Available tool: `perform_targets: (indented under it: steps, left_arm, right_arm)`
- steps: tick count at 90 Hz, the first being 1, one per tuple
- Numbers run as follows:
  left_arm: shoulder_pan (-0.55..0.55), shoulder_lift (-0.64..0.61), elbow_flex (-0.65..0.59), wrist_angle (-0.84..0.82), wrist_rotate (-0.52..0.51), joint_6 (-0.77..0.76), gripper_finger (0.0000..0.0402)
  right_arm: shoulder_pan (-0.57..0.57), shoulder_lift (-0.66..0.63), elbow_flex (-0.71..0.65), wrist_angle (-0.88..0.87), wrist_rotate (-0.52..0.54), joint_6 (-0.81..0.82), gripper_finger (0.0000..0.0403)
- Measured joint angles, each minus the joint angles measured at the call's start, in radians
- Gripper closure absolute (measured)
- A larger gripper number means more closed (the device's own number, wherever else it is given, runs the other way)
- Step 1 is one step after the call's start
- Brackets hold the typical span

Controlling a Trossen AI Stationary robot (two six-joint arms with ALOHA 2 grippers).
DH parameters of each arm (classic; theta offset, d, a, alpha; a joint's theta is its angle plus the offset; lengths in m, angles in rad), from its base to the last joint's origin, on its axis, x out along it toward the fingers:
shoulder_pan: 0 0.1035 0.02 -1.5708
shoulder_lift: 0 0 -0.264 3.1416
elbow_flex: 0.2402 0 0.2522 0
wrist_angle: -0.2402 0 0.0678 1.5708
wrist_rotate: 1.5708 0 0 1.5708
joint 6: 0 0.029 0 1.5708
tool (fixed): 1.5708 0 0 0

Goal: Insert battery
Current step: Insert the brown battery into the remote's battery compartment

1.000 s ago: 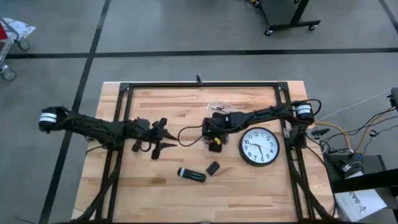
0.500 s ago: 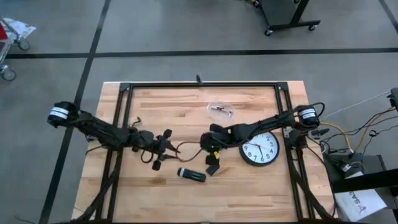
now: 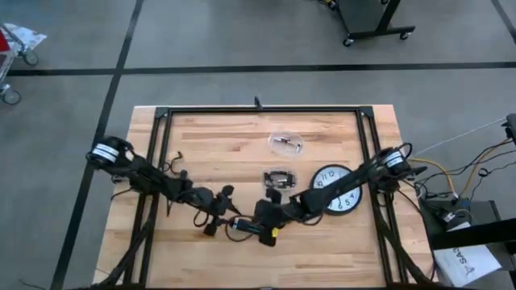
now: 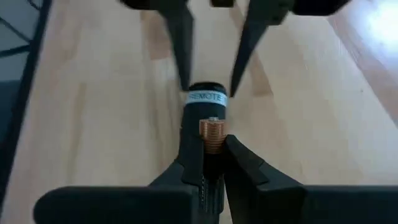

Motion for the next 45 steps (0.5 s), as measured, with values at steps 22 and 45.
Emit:
perform_targets:
  steps: [22, 45]
  left_arm:
    - [-0.003, 0.03, 0.023, -0.078, -0.001, 0.008, 0.0246]
    - [-0.003, 0.023, 0.023, -0.079, 0.0, 0.011, 0.026]
  right_arm:
    - [0.036, 0.093, 0.0, 0.065, 0.036, 0.09, 0.0387]
    - [0.037, 0.144, 0.0, 0.137, 0.091, 0.09, 0.0387]
